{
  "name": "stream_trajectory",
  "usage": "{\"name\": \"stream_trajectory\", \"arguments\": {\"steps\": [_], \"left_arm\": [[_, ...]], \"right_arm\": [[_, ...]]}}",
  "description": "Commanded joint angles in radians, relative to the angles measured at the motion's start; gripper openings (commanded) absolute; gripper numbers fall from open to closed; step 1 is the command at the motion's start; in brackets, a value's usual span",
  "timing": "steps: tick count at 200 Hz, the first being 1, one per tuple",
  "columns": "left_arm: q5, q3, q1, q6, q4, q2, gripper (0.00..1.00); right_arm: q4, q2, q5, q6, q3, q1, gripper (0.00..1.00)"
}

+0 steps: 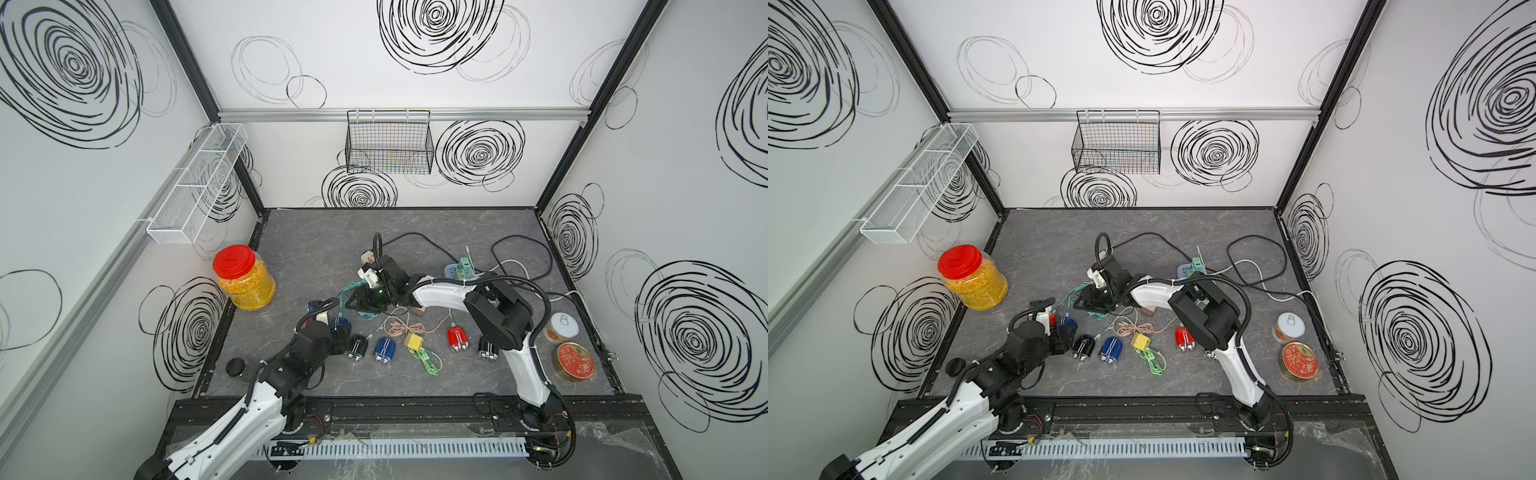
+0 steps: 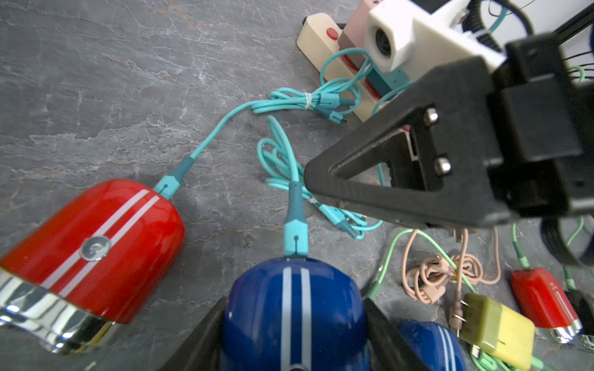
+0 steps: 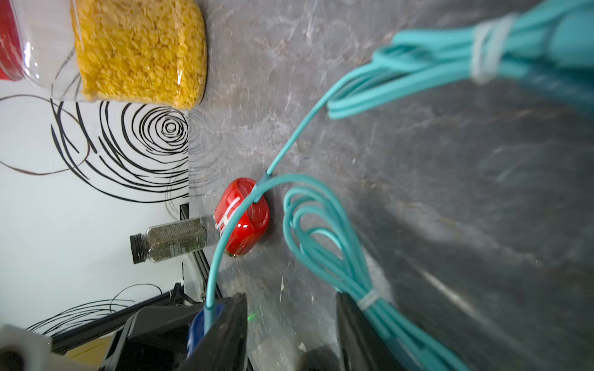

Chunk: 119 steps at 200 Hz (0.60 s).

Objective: Unplug the electric shaver
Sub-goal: Remove the charging cable from the electric shaver.

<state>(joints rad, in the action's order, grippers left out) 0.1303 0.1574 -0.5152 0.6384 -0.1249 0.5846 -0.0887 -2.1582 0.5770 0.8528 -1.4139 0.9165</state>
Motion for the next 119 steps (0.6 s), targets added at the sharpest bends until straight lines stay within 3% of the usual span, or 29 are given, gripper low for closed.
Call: {"name": "stream_trajectory", "arguments": {"steps": [1, 42, 83, 119], "left_arm": [[0.000, 0.037, -0.004, -0.014, 0.052, -0.002, 0.31], [-0.013, 0.030, -0.006, -0.011, 0.058, -0.009, 0.31], [-0.031, 0.028, -0.007, -0.015, 0.078, -0.006, 0.30], [-0.026, 0.030, -0.007, -0.014, 0.077, -0.020, 0.31]], "right_arm": [[-0.045, 0.053, 0.014, 0.016, 0.011, 0.019, 0.48], [-0.069, 0.106, -0.001, 0.021, 0.050, -0.003, 0.49], [-0.106, 0.033, 0.084, 0.055, -0.023, 0.015, 0.56], [-0.097, 0.001, 0.099, 0.058, -0.064, 0.028, 0.57]]}}
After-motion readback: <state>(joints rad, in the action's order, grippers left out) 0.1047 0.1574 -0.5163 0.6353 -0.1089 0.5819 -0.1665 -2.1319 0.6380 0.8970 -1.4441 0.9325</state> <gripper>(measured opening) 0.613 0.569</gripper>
